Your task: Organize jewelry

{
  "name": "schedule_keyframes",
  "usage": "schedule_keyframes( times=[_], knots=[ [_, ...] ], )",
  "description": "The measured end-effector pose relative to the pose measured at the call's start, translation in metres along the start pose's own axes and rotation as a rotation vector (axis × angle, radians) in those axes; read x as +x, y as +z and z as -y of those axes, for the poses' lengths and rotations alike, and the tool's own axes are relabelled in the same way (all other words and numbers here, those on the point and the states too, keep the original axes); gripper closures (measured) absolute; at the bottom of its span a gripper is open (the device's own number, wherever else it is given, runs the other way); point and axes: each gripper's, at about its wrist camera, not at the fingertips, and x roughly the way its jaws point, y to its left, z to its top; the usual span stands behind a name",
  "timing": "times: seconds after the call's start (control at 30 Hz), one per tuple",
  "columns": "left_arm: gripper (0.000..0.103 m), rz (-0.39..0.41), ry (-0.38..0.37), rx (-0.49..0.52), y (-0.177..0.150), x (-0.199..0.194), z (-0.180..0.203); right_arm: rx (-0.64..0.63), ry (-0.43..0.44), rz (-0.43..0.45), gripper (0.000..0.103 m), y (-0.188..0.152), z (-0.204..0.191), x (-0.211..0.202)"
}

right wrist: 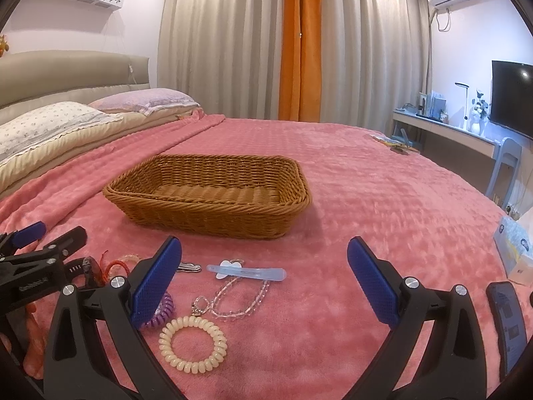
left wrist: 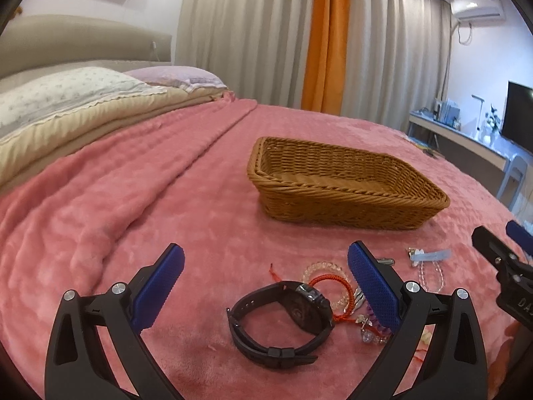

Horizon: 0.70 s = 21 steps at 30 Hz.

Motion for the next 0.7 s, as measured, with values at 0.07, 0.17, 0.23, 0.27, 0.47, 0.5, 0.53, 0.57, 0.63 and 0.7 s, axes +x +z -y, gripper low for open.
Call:
schedule_keyframes(
  times=[0.07, 0.17, 0.23, 0.27, 0.47, 0.5, 0.53, 0.57, 0.63, 0.7],
  knots=[
    [0.007, 0.006, -0.006, 0.007, -0.001, 0.001, 0.003, 0.002, 0.009, 0.003, 0.008, -0.002, 0.001, 0.002],
    [0.007, -0.026, 0.014, 0.014, -0.003, 0.010, 0.005, 0.019, 0.018, 0.012, 0.008, -0.006, 0.003, 0.005],
    [0.007, -0.029, 0.022, -0.003, -0.003, 0.011, 0.002, 0.033, 0.018, -0.009, 0.008, -0.007, 0.007, 0.011],
    [0.007, -0.032, 0.019, -0.010, -0.004, 0.012, 0.000, 0.041, 0.016, -0.017, 0.008, -0.008, 0.009, 0.013],
    [0.007, -0.055, 0.019, -0.018, -0.004, 0.017, -0.002, 0.041, -0.012, -0.046, 0.008, -0.010, 0.008, 0.022],
    [0.007, -0.057, 0.016, -0.022, -0.003, 0.017, -0.002, 0.043, -0.013, -0.049, 0.008, -0.010, 0.008, 0.023],
    [0.007, -0.061, 0.014, -0.027, -0.003, 0.018, -0.003, 0.047, -0.014, -0.057, 0.008, -0.009, 0.009, 0.024],
    [0.007, -0.068, 0.012, -0.033, -0.002, 0.019, -0.004, 0.050, -0.017, -0.066, 0.008, -0.009, 0.010, 0.026],
    [0.008, -0.092, 0.008, -0.052, 0.000, 0.020, -0.008, 0.057, -0.026, -0.091, 0.008, -0.009, 0.012, 0.029],
    [0.008, -0.122, -0.043, -0.086, 0.004, 0.018, -0.017, 0.065, -0.041, -0.127, 0.008, -0.007, 0.016, 0.031]
  ],
)
